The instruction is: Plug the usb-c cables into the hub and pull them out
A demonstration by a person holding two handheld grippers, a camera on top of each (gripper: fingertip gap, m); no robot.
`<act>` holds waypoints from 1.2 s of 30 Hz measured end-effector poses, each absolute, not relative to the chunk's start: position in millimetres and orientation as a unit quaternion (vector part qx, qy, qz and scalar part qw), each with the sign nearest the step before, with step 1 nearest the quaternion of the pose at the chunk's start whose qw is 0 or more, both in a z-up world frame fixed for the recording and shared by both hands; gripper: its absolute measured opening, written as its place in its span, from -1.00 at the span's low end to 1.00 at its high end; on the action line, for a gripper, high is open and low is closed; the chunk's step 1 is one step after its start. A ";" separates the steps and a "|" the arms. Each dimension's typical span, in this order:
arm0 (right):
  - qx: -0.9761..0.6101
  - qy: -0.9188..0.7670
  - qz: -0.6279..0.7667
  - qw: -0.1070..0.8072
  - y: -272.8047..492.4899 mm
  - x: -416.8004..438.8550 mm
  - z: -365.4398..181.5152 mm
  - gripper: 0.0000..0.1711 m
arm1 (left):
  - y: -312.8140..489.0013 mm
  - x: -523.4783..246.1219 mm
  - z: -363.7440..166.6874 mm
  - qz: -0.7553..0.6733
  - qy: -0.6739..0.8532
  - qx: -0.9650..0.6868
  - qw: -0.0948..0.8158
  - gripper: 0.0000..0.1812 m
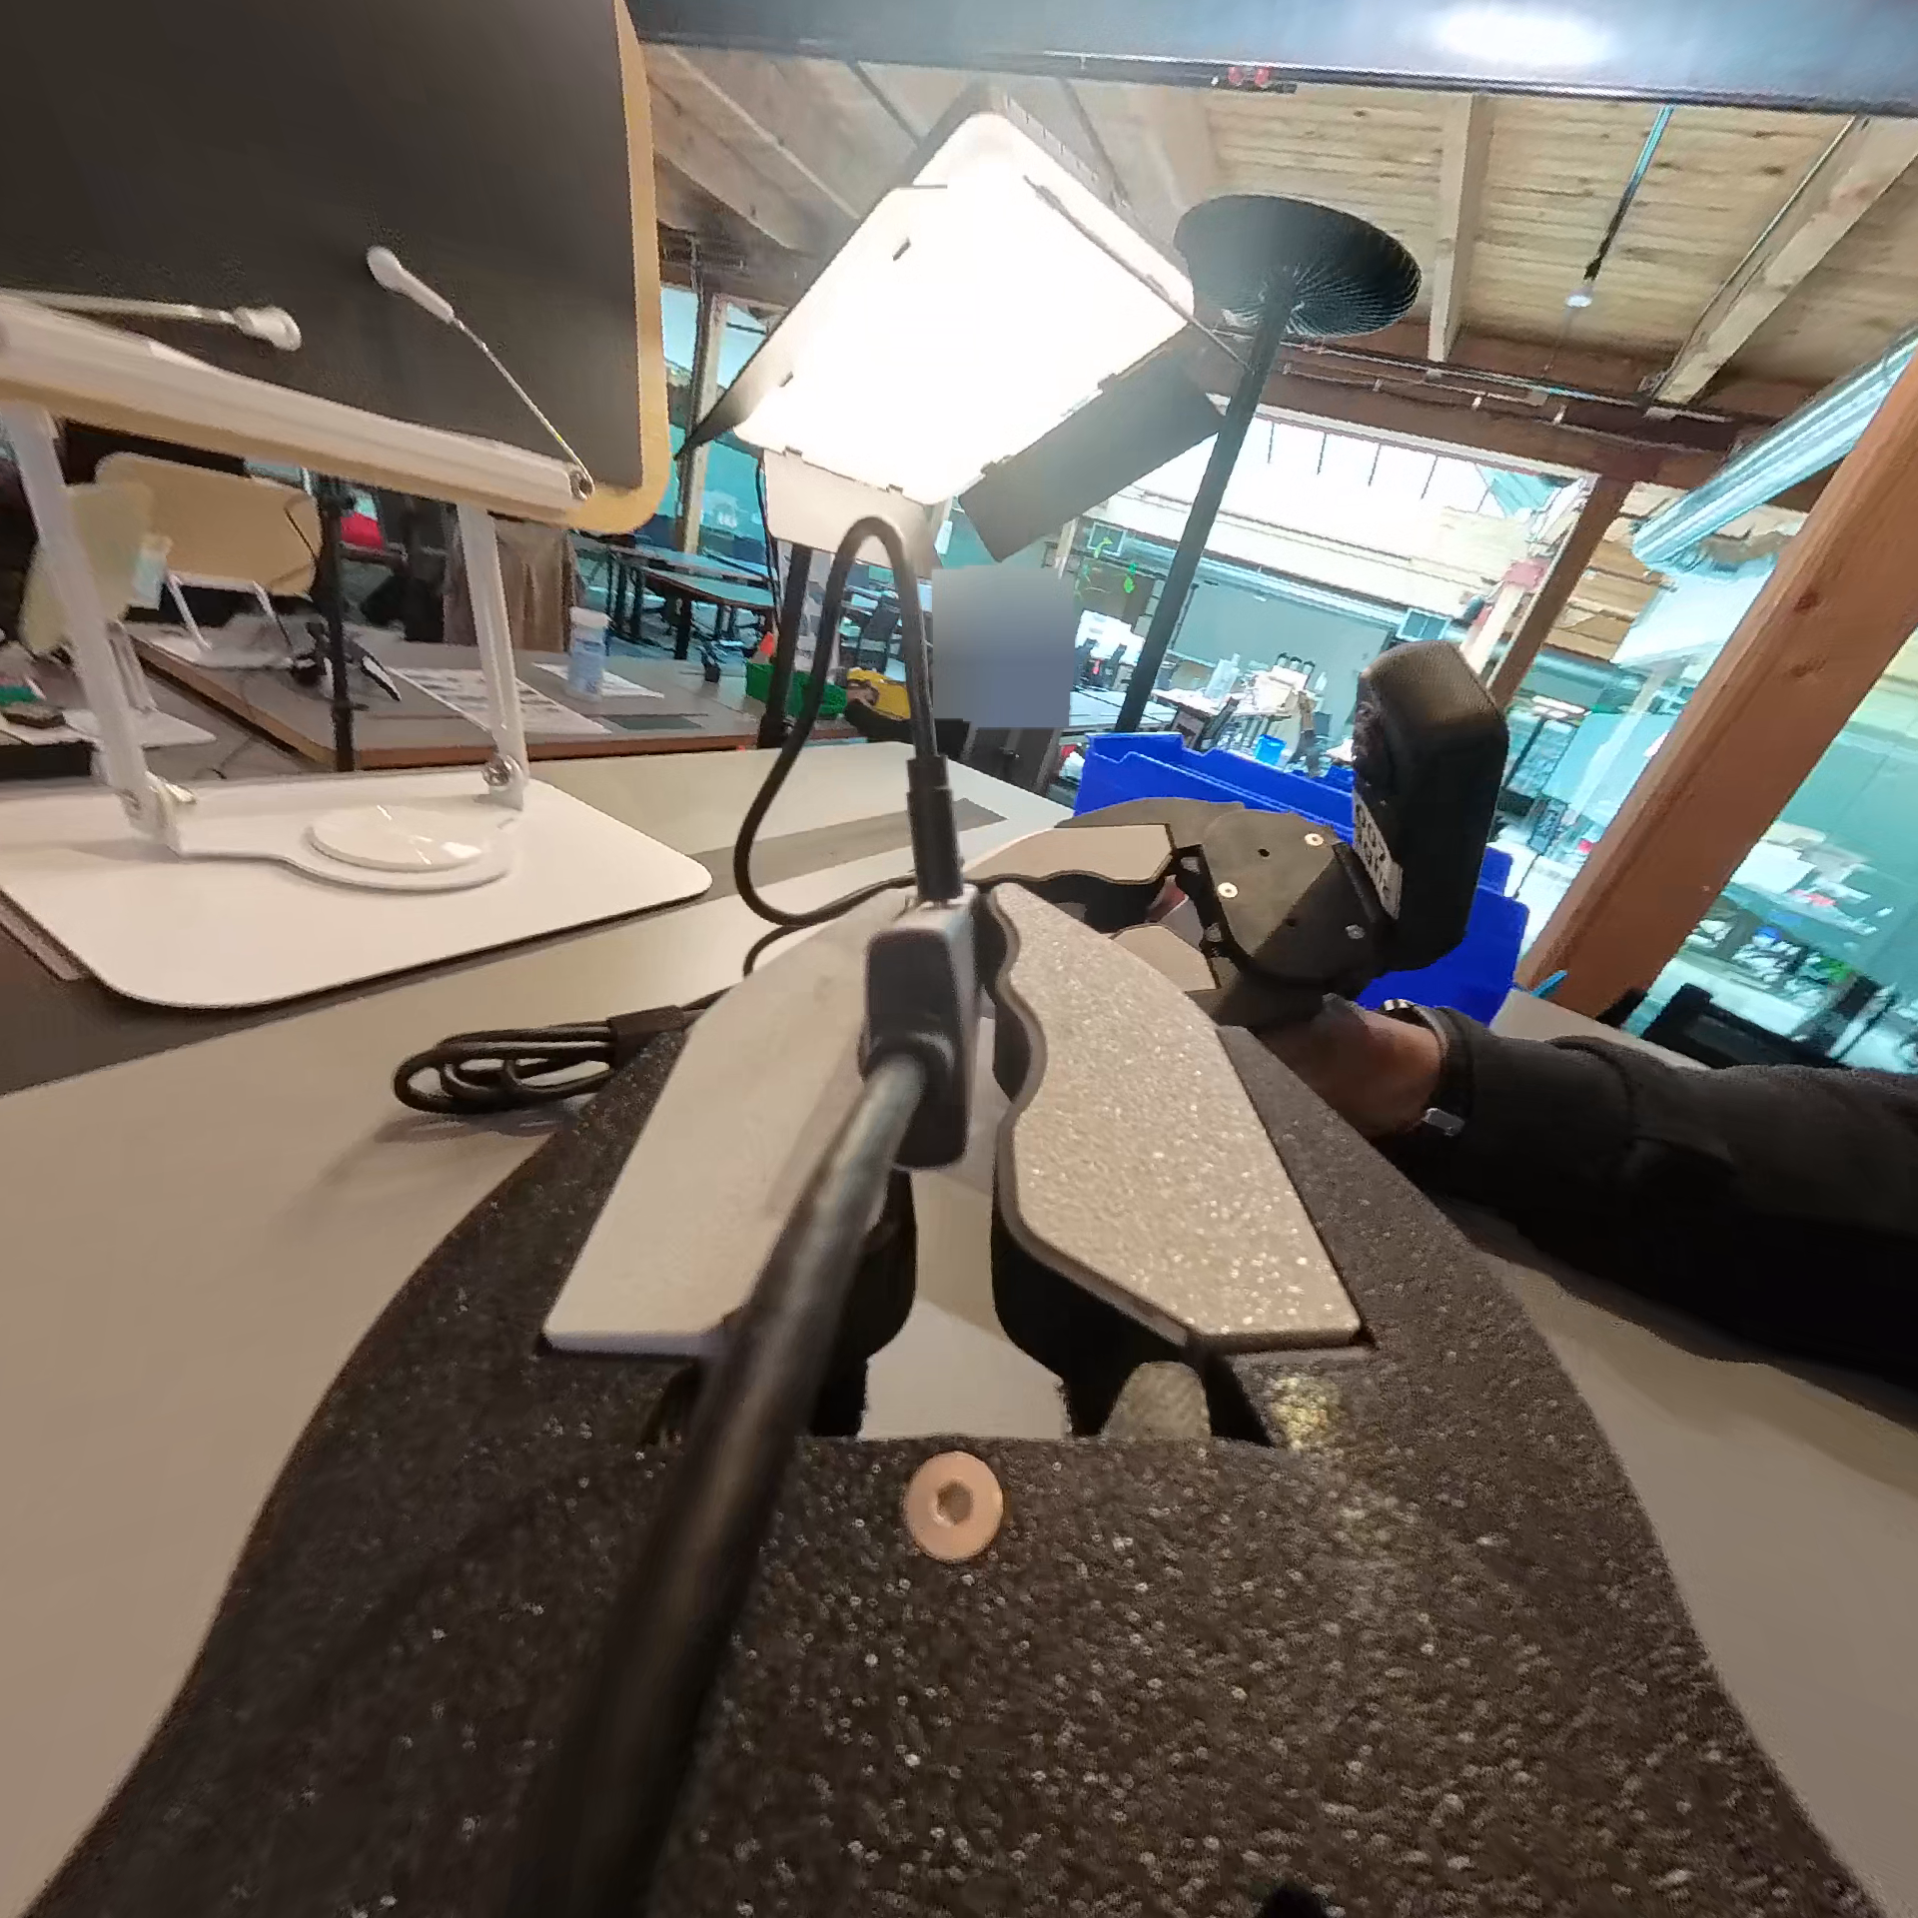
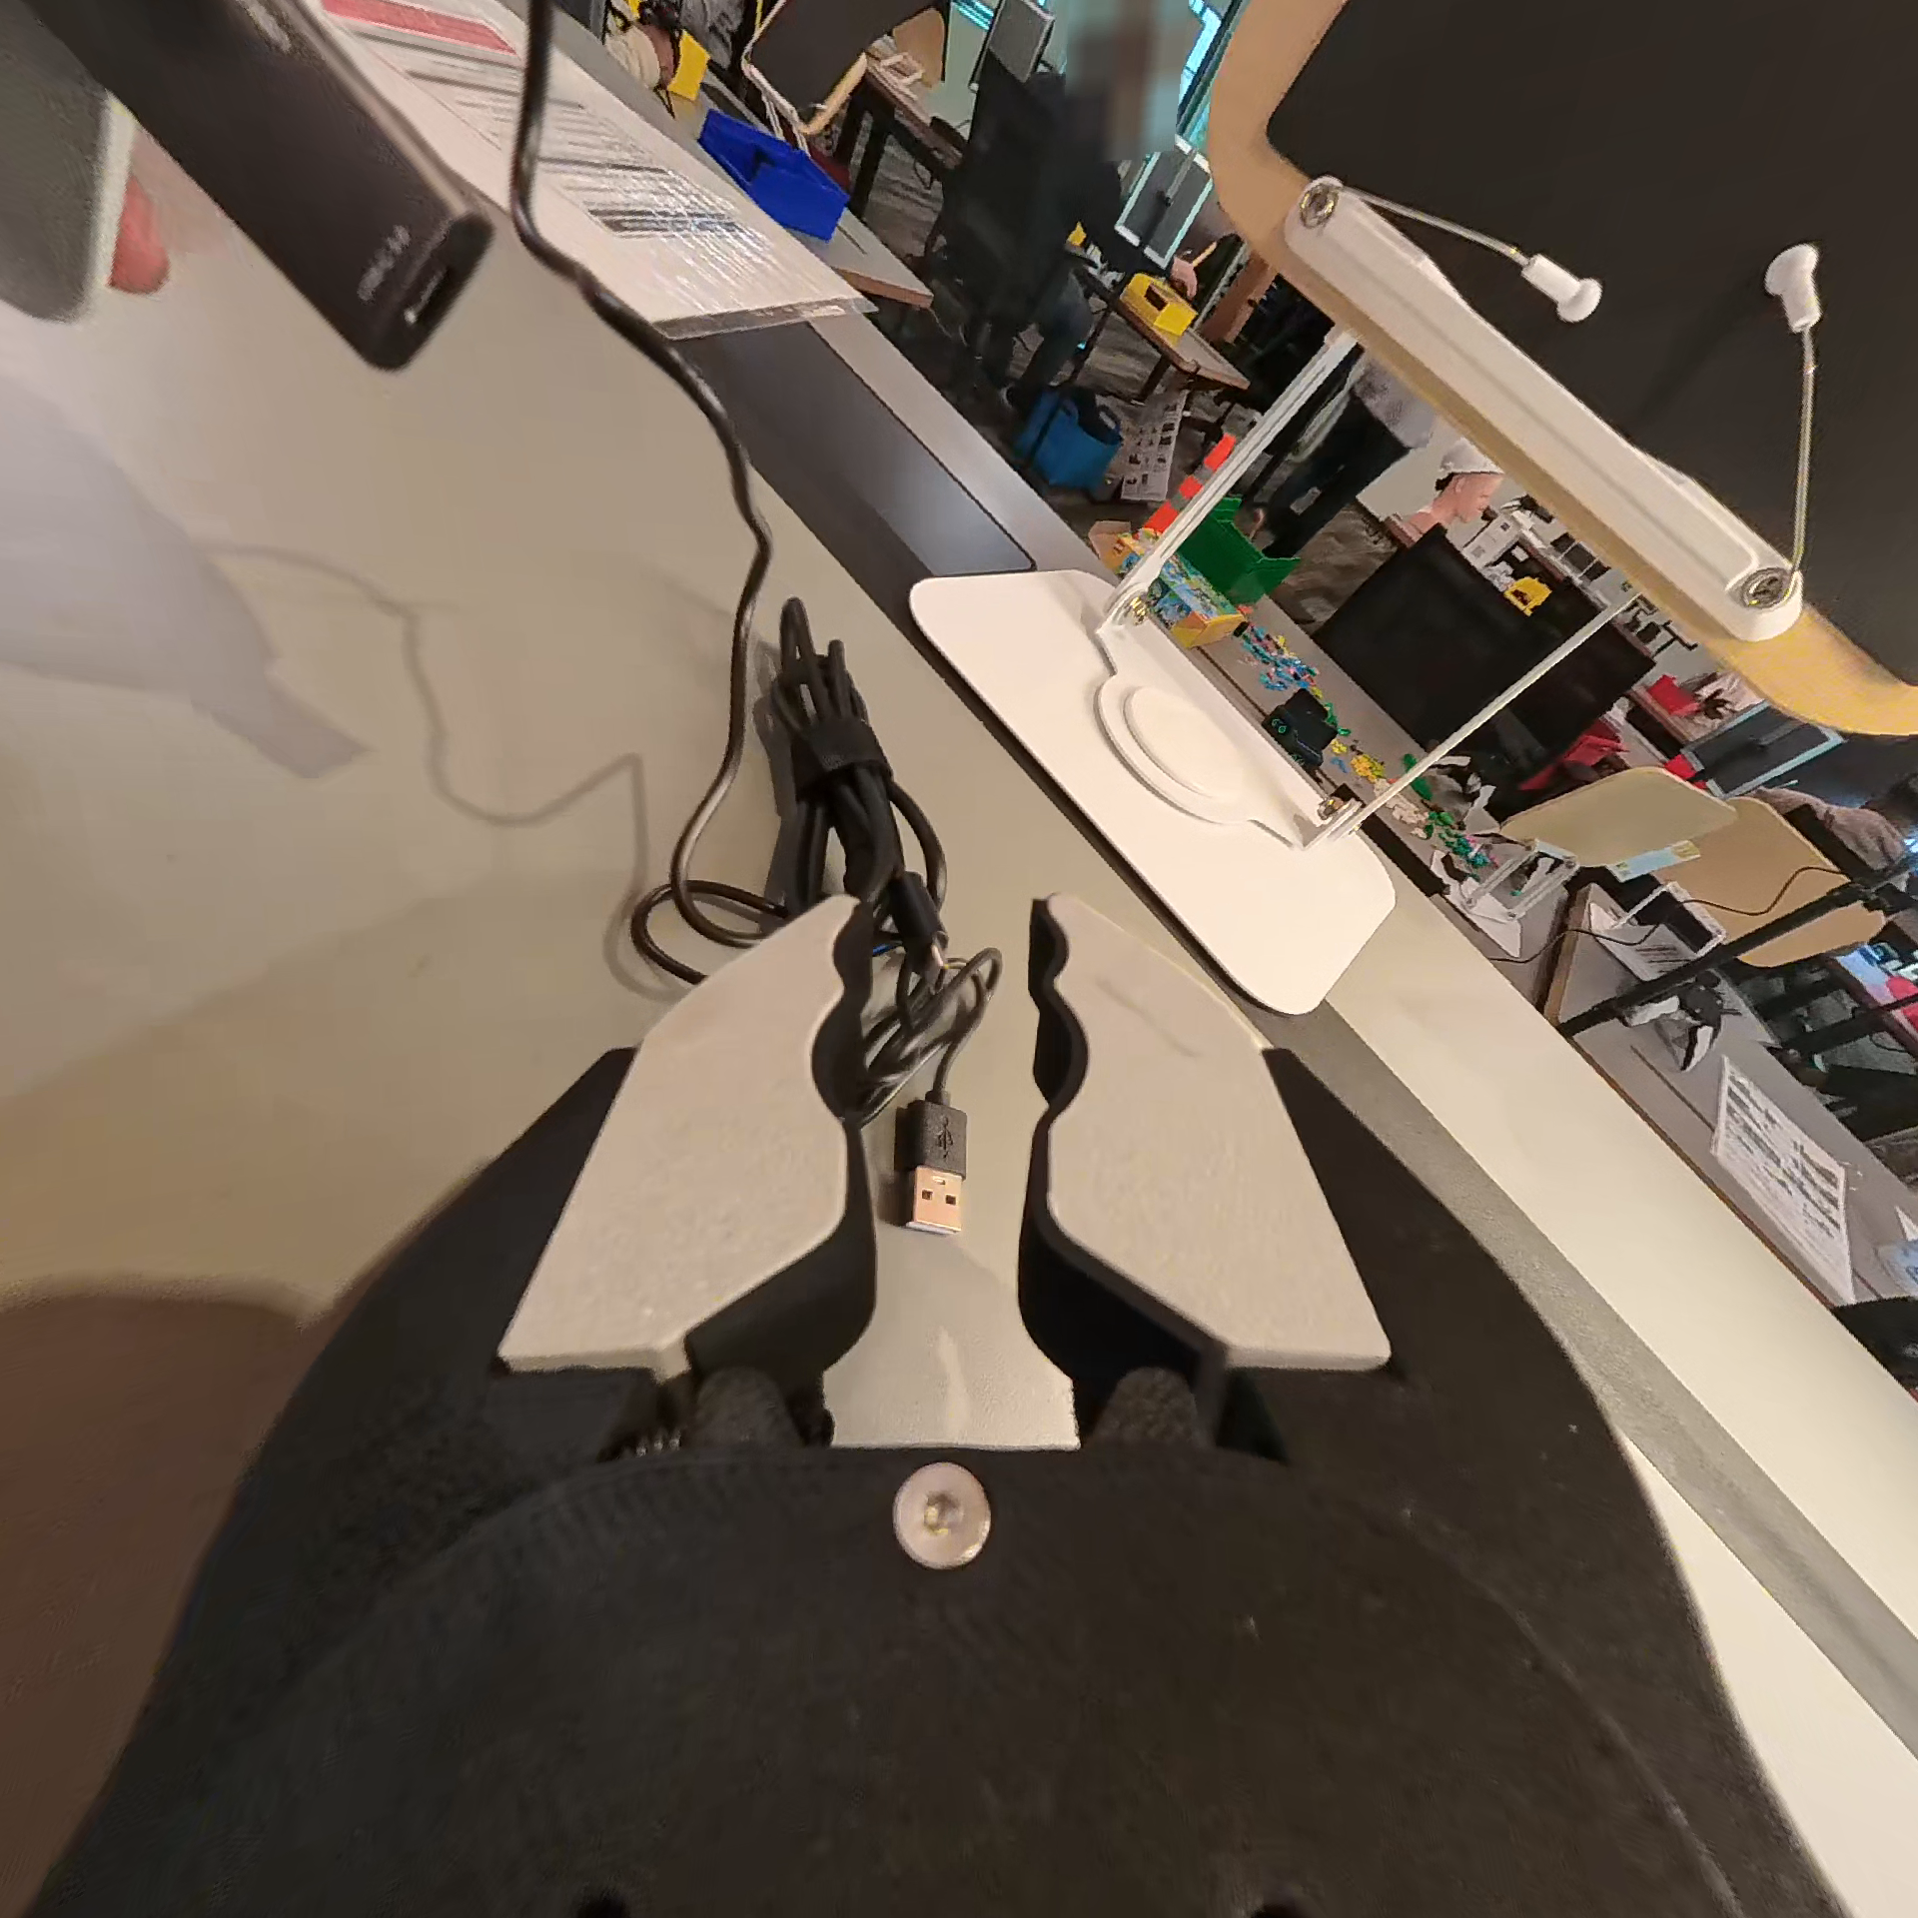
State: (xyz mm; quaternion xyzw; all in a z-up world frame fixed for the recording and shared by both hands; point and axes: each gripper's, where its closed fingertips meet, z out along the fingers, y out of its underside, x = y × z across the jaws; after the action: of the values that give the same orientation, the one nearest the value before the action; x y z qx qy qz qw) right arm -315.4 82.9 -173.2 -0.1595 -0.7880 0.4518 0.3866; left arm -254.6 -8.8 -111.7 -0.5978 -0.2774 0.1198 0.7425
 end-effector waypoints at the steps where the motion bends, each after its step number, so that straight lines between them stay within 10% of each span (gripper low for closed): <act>1: -0.160 -0.789 0.450 0.386 82.8 -315.8 -173.8 -0.67 | -11.8 -254.9 -110.7 0.136 -0.272 -0.600 0.740 -0.89; 19: -0.168 -0.778 0.474 0.377 81.7 -318.3 -167.6 -0.82 | -93.1 -306.3 -104.5 0.300 -0.414 -0.464 0.724 -0.89; 36: -0.061 -0.794 0.426 0.429 62.6 -298.4 -180.1 -0.78 | -29.8 -333.0 -125.1 0.119 -0.422 -0.520 0.733 -0.89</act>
State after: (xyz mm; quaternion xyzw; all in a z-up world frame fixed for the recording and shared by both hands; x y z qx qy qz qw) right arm -298.4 62.6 -180.1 -0.0605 -0.7944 0.4260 0.4287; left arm -333.0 -29.8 -125.1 -0.5204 -0.4218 0.1194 0.7328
